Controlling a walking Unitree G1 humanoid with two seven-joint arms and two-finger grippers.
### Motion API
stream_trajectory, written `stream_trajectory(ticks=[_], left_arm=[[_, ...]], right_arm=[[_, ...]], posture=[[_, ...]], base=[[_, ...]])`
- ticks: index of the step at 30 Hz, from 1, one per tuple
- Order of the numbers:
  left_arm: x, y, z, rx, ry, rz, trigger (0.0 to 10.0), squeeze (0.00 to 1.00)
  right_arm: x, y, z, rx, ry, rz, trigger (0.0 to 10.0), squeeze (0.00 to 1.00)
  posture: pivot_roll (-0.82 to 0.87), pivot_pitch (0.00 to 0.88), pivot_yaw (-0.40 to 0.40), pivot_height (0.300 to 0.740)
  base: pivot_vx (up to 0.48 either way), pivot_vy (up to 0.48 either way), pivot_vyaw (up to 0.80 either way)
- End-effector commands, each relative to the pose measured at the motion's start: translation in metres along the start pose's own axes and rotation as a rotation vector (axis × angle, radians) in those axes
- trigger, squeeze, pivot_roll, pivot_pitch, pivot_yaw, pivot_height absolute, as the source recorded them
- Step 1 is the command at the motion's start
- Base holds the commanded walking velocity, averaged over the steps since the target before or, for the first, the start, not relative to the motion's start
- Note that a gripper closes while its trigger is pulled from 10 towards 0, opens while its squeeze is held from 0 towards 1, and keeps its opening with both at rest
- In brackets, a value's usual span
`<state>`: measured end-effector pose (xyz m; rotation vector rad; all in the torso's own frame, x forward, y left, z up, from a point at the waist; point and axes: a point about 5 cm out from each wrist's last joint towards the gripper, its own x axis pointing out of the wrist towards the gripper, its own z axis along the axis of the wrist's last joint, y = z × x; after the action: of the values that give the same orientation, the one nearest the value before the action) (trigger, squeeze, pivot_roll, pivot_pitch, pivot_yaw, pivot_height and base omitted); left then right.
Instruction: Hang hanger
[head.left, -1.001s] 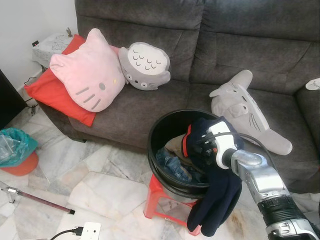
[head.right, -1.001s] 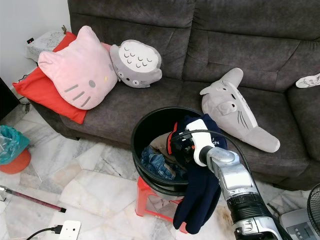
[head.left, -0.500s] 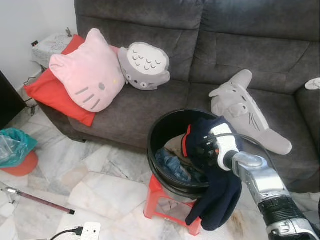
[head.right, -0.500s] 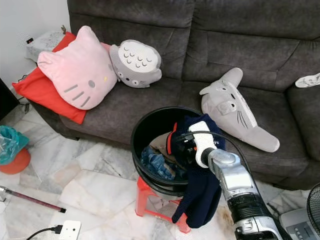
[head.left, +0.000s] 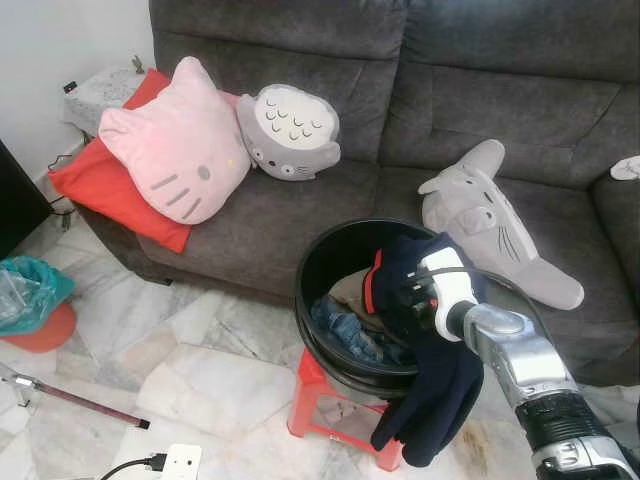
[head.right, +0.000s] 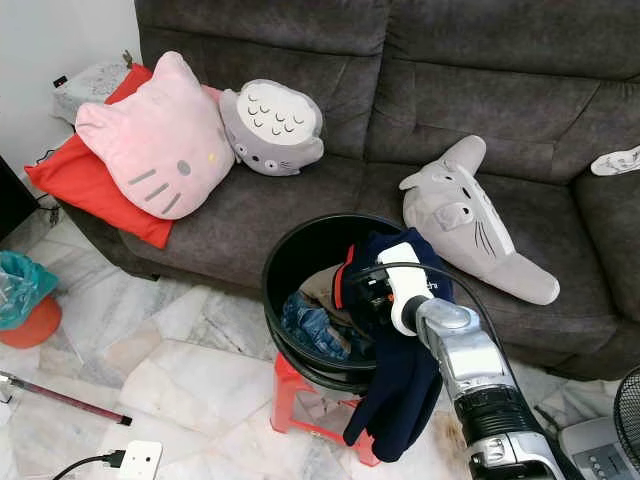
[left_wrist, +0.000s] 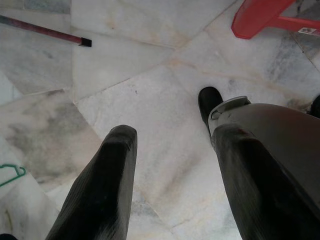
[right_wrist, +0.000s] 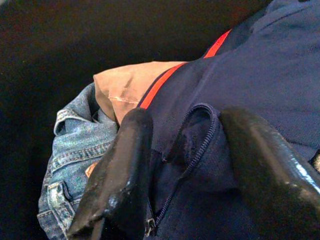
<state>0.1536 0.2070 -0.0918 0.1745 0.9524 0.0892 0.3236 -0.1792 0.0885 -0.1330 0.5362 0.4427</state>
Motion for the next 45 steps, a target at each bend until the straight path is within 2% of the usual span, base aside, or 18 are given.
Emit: stream_trajectory(ticks=[1, 18, 23, 27, 29, 32, 35, 40, 43, 44, 45], left_arm=[[-0.002, 0.000, -0.007, 0.017, 0.027, -0.005, 10.0, 0.00], [-0.002, 0.001, -0.007, 0.018, 0.028, -0.003, 10.0, 0.00], [-0.002, 0.001, -0.007, 0.021, 0.028, -0.001, 10.0, 0.00], [-0.002, 0.001, -0.007, 0.024, 0.027, 0.002, 10.0, 0.00], [-0.002, 0.001, -0.007, 0.023, 0.027, 0.003, 10.0, 0.00], [-0.001, 0.001, -0.007, 0.025, 0.025, 0.001, 10.0, 0.00], [-0.001, 0.001, -0.007, 0.026, 0.024, 0.001, 10.0, 0.00], [-0.001, 0.001, -0.007, 0.025, 0.023, 0.003, 10.0, 0.00], [-0.001, 0.001, -0.007, 0.024, 0.023, 0.005, 10.0, 0.00], [-0.001, 0.002, -0.007, 0.024, 0.022, 0.006, 10.0, 0.00], [-0.001, 0.002, -0.007, 0.024, 0.022, 0.007, 10.0, 0.00]], right_arm=[[0.001, 0.000, 0.004, -0.009, -0.008, 0.003, 0.0, 0.00], [0.002, 0.000, 0.002, -0.012, -0.006, -0.015, 0.0, 0.00], [-0.001, -0.005, 0.007, 0.003, -0.054, -0.075, 0.0, 0.00], [-0.009, -0.007, 0.017, 0.056, -0.182, -0.131, 0.0, 0.00], [-0.011, -0.007, 0.018, 0.071, -0.204, -0.139, 0.0, 0.00], [-0.020, -0.002, 0.017, 0.131, -0.297, -0.153, 0.0, 0.00], [-0.022, 0.002, 0.016, 0.150, -0.318, -0.146, 0.0, 0.00], [-0.024, 0.011, 0.006, 0.166, -0.294, -0.135, 0.0, 0.00], [-0.025, 0.011, 0.000, 0.177, -0.275, -0.167, 0.0, 0.00], [-0.027, 0.007, -0.011, 0.203, -0.231, -0.260, 0.0, 0.00], [-0.029, 0.005, -0.014, 0.230, -0.226, -0.302, 0.0, 0.00]], posture=[[-0.08, 0.085, 0.016, 0.740], [-0.07, 0.087, 0.019, 0.740], [-0.08, 0.088, 0.019, 0.740], [-0.08, 0.087, 0.018, 0.740], [-0.08, 0.087, 0.018, 0.740], [-0.08, 0.087, 0.019, 0.740], [-0.08, 0.087, 0.018, 0.740], [-0.08, 0.085, 0.016, 0.740], [-0.08, 0.085, 0.015, 0.740], [-0.08, 0.086, 0.016, 0.740], [-0.08, 0.087, 0.017, 0.740]], base=[[0.000, 0.000, 0.00], [0.000, 0.000, 0.00], [0.000, 0.000, 0.00], [0.000, 0.000, 0.00], [0.000, 0.000, 0.00], [0.000, 0.000, 0.00], [0.000, 0.000, 0.00], [0.000, 0.000, 0.00], [0.000, 0.000, 0.00], [0.000, 0.000, 0.00], [0.000, 0.000, 0.00]])
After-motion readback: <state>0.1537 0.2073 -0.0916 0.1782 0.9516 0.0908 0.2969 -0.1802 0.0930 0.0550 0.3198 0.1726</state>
